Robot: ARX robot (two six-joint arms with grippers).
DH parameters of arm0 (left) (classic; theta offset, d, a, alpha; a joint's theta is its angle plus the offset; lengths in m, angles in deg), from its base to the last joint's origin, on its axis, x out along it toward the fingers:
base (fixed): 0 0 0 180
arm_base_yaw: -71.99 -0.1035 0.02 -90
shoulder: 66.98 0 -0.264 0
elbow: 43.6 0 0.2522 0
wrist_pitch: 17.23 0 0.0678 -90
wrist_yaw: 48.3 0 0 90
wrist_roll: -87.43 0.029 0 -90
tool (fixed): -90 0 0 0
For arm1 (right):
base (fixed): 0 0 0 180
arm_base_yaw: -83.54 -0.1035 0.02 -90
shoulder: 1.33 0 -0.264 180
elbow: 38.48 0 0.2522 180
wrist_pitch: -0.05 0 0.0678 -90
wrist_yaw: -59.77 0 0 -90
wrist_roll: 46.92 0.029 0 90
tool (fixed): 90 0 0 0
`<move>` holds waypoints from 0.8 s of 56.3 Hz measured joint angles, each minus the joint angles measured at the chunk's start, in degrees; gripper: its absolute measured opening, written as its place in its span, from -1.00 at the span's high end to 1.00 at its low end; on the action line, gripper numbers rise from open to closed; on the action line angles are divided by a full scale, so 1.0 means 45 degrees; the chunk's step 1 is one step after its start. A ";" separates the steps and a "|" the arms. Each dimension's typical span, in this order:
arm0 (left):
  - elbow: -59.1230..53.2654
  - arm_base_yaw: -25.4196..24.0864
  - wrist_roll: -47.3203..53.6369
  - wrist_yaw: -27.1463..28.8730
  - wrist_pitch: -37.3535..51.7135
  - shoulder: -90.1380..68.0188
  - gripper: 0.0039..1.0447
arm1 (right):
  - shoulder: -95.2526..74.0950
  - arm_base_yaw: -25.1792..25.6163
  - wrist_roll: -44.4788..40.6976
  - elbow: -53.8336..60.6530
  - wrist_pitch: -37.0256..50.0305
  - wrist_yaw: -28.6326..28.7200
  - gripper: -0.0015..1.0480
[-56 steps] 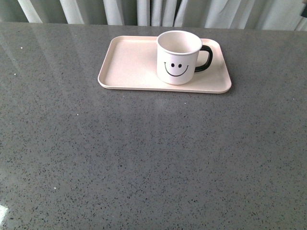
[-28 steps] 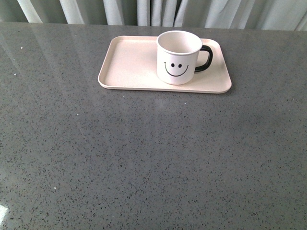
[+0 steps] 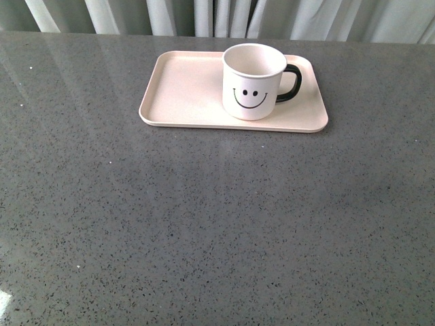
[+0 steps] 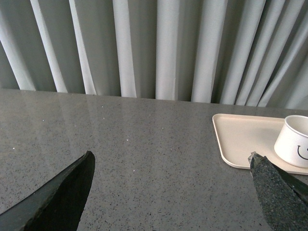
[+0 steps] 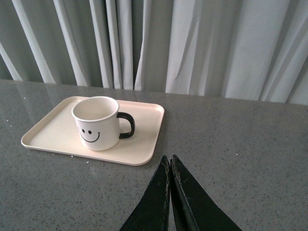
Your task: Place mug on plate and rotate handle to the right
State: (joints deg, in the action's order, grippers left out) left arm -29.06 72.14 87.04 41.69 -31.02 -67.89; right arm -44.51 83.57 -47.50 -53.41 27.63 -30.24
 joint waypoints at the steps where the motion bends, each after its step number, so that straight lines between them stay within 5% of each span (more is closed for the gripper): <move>1: 0.0000 0.0000 0.0005 0.0000 0.0000 0.0000 -0.83 | 0.0185 0.0000 0.0000 0.0005 -0.0155 0.0005 0.97; 45: 0.0000 0.0000 0.0005 0.0000 0.0000 0.0000 -0.83 | 0.6096 0.0000 -0.0005 0.0019 -0.5678 0.0000 0.97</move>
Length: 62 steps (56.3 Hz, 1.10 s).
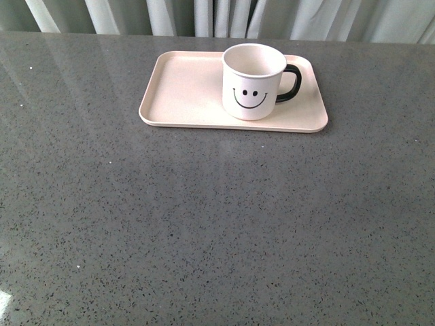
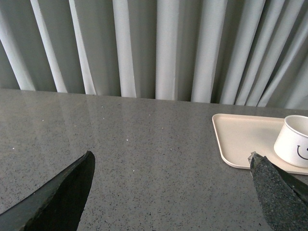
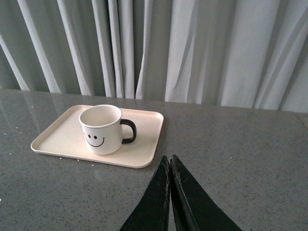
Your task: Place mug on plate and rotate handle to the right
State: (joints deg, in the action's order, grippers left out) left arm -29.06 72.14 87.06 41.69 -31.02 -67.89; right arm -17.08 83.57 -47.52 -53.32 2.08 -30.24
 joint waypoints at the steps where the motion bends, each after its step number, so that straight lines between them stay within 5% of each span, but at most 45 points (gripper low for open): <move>1: 0.0000 0.0000 0.0000 0.0000 0.0000 0.0000 -0.83 | 0.0039 0.0000 0.0005 0.0000 -0.0039 0.0000 0.97; 33: 0.0000 0.0000 -0.0005 0.0000 0.0000 0.0000 -0.83 | 0.3410 -0.0005 -0.0005 0.0000 -0.3478 -0.0005 0.95; 51: 0.0000 0.0000 -0.0005 0.0000 0.0000 0.0000 -0.83 | 0.3429 0.0000 0.0000 0.0000 -0.3478 0.0000 -0.28; 62: 0.0000 0.0000 -0.0005 0.0000 0.0000 0.0000 -0.83 | 0.3429 -0.0005 0.0000 0.0000 -0.3478 0.0000 -0.80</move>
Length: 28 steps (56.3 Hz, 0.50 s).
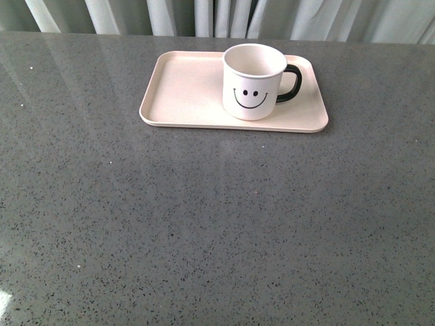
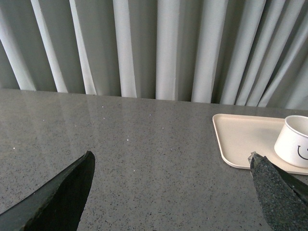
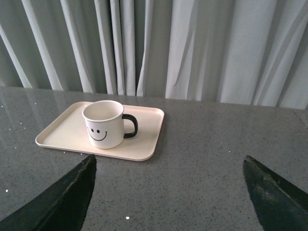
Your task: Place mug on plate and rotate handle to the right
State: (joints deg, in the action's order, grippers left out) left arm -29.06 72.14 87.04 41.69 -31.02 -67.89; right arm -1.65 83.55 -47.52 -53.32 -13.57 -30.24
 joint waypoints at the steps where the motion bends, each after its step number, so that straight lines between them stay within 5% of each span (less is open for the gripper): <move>1: 0.0000 0.0000 0.0005 0.0000 0.0000 0.0000 -0.83 | 0.0000 0.0000 0.0010 0.0000 0.0000 0.0000 -0.85; 28: 0.0000 0.0000 0.0000 0.0000 0.0000 0.0000 -0.83 | 0.0000 0.0000 0.0010 0.0000 0.0000 0.0000 -0.82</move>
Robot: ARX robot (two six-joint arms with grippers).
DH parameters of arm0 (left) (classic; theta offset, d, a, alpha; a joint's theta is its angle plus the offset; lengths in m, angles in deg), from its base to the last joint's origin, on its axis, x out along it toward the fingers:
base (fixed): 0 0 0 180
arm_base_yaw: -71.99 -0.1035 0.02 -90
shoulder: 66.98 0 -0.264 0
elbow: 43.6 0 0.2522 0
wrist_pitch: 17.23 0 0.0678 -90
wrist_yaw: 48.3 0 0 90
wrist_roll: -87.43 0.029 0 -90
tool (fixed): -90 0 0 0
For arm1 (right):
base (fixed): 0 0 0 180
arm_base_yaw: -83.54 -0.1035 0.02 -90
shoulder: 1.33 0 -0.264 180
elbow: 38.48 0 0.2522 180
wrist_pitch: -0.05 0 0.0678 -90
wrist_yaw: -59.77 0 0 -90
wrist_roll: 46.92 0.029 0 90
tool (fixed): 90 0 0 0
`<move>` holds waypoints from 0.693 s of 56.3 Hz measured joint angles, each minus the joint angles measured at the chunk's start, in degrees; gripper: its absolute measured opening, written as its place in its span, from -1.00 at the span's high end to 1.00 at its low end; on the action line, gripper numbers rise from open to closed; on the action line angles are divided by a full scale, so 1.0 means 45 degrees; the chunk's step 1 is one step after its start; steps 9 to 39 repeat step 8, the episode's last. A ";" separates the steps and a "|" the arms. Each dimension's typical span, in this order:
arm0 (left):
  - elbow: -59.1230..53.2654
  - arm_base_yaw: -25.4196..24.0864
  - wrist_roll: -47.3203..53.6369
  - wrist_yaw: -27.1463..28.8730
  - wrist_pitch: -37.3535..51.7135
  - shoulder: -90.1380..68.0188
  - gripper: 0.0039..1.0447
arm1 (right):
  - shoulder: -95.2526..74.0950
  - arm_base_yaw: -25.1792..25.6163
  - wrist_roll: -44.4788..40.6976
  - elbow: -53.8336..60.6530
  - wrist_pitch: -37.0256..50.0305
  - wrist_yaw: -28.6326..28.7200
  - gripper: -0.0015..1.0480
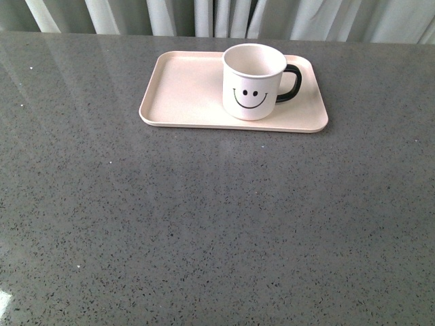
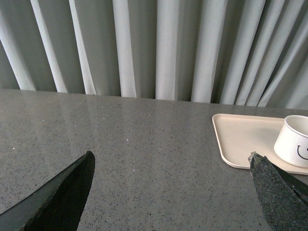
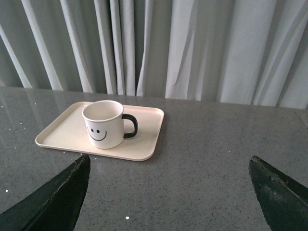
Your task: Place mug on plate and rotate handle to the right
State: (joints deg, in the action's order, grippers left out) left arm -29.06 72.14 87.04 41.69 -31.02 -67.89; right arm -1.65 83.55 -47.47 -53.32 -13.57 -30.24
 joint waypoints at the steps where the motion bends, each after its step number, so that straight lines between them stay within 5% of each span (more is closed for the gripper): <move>1: 0.0000 0.0000 0.0005 0.0000 0.0000 0.0000 -0.83 | 0.0000 0.0000 -0.0005 0.0000 0.0000 0.0000 -0.82; 39: 0.0000 0.0000 0.0000 0.0000 0.0000 0.0000 -0.83 | 0.0000 0.0000 0.0000 0.0000 0.0000 0.0000 -0.82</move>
